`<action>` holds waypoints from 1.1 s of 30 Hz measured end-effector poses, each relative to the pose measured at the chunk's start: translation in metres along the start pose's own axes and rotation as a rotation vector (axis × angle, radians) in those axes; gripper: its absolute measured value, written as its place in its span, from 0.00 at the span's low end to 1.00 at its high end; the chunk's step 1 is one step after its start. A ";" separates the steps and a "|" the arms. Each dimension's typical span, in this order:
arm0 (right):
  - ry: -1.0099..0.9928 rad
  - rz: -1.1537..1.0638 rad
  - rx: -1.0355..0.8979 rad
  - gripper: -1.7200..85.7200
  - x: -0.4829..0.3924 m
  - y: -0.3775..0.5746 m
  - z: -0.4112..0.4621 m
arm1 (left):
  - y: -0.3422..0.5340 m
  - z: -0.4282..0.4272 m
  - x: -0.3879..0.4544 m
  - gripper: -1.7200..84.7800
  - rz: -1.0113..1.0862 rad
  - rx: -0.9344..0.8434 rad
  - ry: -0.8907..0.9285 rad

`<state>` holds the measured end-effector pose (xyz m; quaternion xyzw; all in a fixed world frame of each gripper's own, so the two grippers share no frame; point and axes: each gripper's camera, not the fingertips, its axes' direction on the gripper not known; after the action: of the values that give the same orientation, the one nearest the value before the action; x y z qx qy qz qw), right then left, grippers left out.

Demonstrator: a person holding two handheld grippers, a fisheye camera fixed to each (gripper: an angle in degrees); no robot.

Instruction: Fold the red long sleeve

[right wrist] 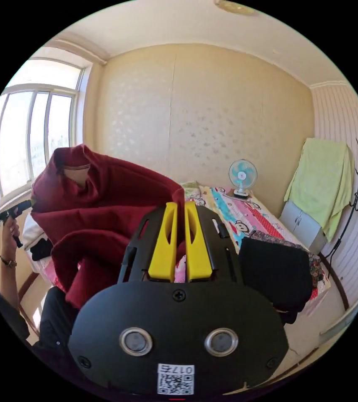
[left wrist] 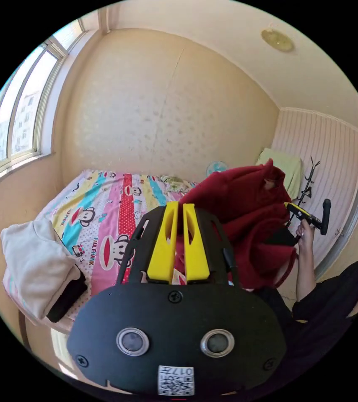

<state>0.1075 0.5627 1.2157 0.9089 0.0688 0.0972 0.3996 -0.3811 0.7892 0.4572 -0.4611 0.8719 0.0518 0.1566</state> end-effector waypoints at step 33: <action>-0.238 0.140 -0.481 0.11 0.037 -0.114 0.412 | -0.136 0.319 -0.217 0.10 -0.354 -0.436 0.109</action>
<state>0.2340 0.3532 0.8629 0.7955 -0.0666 0.0305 0.6016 -0.0835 0.9573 0.2319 -0.6308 0.7534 0.1849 0.0133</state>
